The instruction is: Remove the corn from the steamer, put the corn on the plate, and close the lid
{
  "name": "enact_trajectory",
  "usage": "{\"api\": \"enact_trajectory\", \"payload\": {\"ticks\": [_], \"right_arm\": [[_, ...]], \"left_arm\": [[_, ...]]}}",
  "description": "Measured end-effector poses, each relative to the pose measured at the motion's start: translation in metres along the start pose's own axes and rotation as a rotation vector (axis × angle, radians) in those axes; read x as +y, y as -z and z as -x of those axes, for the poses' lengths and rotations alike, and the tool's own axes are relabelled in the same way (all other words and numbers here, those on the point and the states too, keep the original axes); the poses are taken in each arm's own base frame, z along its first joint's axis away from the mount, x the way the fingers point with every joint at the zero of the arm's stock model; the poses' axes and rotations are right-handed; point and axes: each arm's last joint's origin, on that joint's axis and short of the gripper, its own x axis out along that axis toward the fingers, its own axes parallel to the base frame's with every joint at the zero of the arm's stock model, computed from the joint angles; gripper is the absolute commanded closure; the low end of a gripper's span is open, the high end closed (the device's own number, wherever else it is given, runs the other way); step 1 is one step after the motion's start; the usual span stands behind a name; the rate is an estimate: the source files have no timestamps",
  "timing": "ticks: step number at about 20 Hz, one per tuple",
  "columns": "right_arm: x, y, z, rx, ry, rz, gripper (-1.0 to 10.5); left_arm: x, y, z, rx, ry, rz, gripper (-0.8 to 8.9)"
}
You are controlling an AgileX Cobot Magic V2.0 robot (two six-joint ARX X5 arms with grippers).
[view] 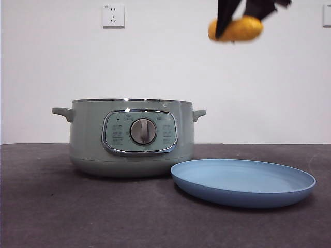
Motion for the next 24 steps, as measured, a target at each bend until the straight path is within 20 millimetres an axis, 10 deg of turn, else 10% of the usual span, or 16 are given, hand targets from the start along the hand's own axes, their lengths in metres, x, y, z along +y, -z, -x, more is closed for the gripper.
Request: {"api": "enact_trajectory", "payload": {"ticks": [11,24], "right_arm": [[-0.013,0.128,-0.105,0.088,-0.075,-0.146,9.6],[-0.019,0.153,-0.142,0.159,-0.061,-0.181,9.4]], "left_arm": [[0.000,0.000,0.000,0.000,0.000,0.001,8.21],[0.000,0.002,0.000,0.019,0.003,0.010,8.21]]}}
